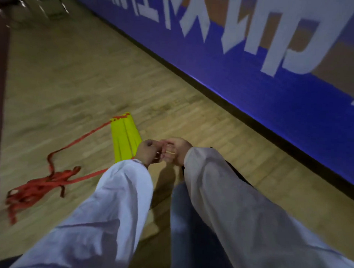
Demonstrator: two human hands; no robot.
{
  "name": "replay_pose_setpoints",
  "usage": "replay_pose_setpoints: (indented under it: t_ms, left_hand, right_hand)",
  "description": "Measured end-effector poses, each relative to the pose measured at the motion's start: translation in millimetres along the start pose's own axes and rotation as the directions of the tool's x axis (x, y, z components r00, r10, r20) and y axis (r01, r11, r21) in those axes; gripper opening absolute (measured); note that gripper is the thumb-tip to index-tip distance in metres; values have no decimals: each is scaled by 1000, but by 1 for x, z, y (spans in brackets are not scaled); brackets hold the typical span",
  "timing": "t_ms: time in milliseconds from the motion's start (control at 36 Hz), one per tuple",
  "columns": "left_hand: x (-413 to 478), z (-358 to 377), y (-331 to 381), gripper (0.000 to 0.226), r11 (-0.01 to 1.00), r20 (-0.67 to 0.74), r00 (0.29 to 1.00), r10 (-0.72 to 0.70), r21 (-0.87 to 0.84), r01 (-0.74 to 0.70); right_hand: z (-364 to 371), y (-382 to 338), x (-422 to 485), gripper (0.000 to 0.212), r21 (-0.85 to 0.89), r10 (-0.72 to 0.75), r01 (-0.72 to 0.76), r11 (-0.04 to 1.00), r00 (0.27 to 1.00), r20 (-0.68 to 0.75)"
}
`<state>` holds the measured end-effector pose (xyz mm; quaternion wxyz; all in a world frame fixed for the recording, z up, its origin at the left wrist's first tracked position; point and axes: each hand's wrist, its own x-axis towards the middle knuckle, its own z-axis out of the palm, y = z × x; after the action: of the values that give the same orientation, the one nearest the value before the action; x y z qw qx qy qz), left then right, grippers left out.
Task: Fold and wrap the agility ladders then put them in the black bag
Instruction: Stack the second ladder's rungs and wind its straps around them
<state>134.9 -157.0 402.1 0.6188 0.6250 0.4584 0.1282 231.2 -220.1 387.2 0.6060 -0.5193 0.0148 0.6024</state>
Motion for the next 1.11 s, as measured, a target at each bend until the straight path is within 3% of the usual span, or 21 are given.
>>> replay_pose_setpoints:
  t_ms: [222, 361, 444, 639, 944, 1111]
  left_hand:
    - [-17, -116, -9, 19, 986, -18, 998, -65, -158, 61]
    - [8, -141, -42, 18, 955, -26, 990, -142, -268, 130]
    - [41, -144, -68, 22, 938, -41, 982, -182, -307, 161]
    - [157, -154, -129, 34, 973, -63, 980, -187, -148, 176]
    - [345, -174, -229, 32, 967, -103, 966, -237, -122, 224]
    - [423, -169, -294, 16, 974, -150, 963, -223, 6, 227]
  right_hand:
    - [105, 24, 7, 22, -200, 59, -52, 978, 998, 26]
    - [123, 46, 50, 34, -207, 152, -123, 970, 980, 125]
    - [123, 56, 88, 33, -151, 183, -166, 974, 978, 104]
    - [106, 73, 206, 17, -155, 232, -227, 962, 973, 13]
    - [78, 89, 418, 28, -333, 242, -273, 902, 961, -133]
    - [44, 114, 532, 16, -550, 82, -237, 801, 953, -291]
